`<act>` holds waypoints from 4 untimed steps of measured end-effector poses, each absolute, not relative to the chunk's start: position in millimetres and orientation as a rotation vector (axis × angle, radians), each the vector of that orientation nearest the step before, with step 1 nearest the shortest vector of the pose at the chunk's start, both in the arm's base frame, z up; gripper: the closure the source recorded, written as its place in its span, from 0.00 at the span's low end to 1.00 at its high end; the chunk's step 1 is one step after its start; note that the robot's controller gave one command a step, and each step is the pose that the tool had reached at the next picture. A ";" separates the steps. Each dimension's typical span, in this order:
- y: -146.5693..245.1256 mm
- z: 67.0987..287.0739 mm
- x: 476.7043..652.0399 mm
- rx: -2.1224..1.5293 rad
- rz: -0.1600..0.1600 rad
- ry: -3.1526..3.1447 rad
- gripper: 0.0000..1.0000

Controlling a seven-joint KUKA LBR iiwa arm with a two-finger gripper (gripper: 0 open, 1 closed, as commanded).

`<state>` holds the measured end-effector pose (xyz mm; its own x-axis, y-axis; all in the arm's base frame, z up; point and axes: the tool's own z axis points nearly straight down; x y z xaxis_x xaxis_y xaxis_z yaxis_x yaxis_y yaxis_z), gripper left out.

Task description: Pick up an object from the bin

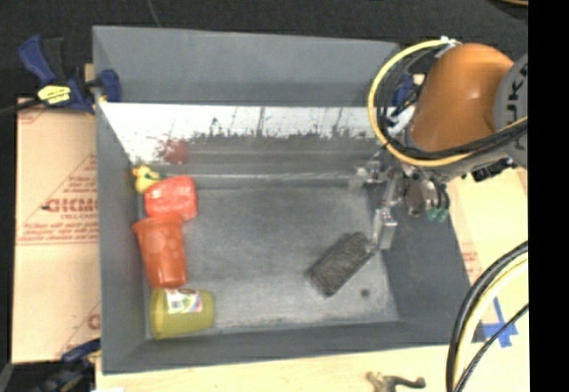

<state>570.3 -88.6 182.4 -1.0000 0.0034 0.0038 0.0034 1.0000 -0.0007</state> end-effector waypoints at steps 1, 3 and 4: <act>-88.4 186.8 572.1 0.001 0.003 -3.146 0.00; -81.1 118.7 563.3 0.850 0.006 -3.031 0.00; -42.6 100.5 552.7 0.877 0.001 -3.021 0.00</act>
Offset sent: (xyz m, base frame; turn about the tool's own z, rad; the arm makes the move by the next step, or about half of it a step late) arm -0.0019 0.0186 -0.1124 -0.4728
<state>552.7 -42.6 100.5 -0.8447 -0.5352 -0.0035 -0.5352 0.8447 -0.0018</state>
